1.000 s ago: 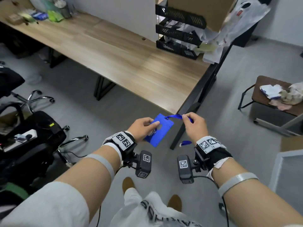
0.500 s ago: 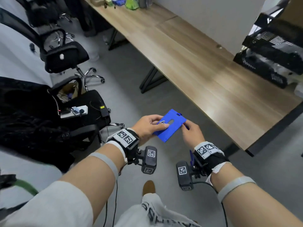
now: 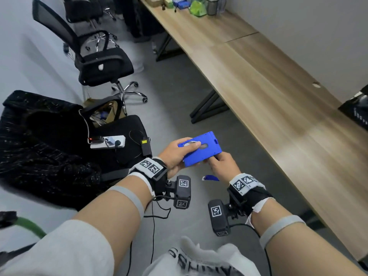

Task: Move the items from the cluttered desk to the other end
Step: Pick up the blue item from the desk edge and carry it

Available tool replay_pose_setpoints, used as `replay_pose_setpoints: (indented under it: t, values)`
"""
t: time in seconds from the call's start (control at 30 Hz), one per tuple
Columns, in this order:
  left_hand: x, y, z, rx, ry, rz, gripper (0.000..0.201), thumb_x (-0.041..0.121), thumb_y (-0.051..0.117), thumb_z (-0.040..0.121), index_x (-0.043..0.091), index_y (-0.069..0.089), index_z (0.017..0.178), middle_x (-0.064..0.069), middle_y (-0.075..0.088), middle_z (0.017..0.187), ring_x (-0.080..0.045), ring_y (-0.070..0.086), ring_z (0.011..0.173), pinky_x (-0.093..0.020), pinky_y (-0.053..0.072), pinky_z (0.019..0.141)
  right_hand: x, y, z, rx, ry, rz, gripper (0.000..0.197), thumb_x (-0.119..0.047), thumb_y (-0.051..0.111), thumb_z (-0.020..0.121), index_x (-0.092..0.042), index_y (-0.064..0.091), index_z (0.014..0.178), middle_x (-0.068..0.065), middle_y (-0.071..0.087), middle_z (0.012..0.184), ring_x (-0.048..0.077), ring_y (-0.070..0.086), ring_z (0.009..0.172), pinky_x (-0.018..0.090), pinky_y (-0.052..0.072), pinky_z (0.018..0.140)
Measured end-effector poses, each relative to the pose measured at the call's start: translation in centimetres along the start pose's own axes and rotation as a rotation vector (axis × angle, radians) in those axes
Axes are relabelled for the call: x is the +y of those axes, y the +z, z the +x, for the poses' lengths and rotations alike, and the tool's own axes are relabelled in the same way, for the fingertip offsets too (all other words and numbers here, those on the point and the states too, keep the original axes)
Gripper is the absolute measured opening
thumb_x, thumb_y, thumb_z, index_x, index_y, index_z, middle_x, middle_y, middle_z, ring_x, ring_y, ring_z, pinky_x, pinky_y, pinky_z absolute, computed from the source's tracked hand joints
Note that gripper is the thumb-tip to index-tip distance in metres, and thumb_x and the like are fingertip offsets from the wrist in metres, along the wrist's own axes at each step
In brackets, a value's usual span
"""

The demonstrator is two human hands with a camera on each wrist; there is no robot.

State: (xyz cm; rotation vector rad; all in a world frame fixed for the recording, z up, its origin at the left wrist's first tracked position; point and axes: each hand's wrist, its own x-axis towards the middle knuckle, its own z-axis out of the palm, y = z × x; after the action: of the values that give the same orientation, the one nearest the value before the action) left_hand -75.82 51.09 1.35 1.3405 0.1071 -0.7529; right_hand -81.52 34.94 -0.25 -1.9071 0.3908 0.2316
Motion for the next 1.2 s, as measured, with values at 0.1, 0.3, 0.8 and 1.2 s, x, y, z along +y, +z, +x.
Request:
replay_pose_setpoints:
  t: [0.1,0.3,0.8,1.2]
  values:
    - [1.5,-0.7,2.5,0.002,-0.013,-0.009,0.018,0.023,0.065,0.096,0.011,0.067,0.11,-0.01,0.073,0.101,-0.02,0.07,0.083,-0.033,0.059,0.07,-0.9,-0.1,3.3,-0.023,0.005,-0.003,0.033,-0.018,0.052,0.09,-0.02,0.06,0.058,0.004,0.052,0.06,0.02,0.042,0.055,0.027,0.038,0.054]
    - [6.1,-2.4,9.8,0.144,0.074,0.013,0.017,0.017,0.063,0.097,0.005,0.063,0.109,-0.021,0.07,0.104,-0.035,0.068,0.094,-0.051,0.056,0.091,-3.2,-1.9,12.0,-0.157,-0.072,-0.101,0.034,-0.027,0.052,0.097,-0.018,0.064,0.066,-0.003,0.048,0.06,0.008,0.039,0.048,0.022,0.035,0.055]
    - [19.4,-5.5,28.1,0.213,0.221,0.559,0.006,0.019,0.064,0.084,0.021,0.066,0.089,-0.027,0.065,0.094,-0.028,0.063,0.082,-0.06,0.058,0.079,-16.2,-9.2,38.0,-0.312,-0.417,-0.413,0.02,-0.021,0.056,0.093,-0.017,0.062,0.074,-0.001,0.056,0.065,0.019,0.051,0.064,0.035,0.042,0.066]
    - [31.4,-13.3,40.7,0.035,0.237,-0.175,0.015,0.004,0.058,0.097,0.013,0.068,0.103,-0.003,0.071,0.091,-0.014,0.063,0.074,-0.02,0.043,0.047,-23.0,-8.7,54.3,-0.319,-0.195,0.102,0.026,-0.019,0.05,0.1,-0.01,0.066,0.081,-0.016,0.037,0.051,0.006,0.029,0.05,0.02,0.025,0.05]
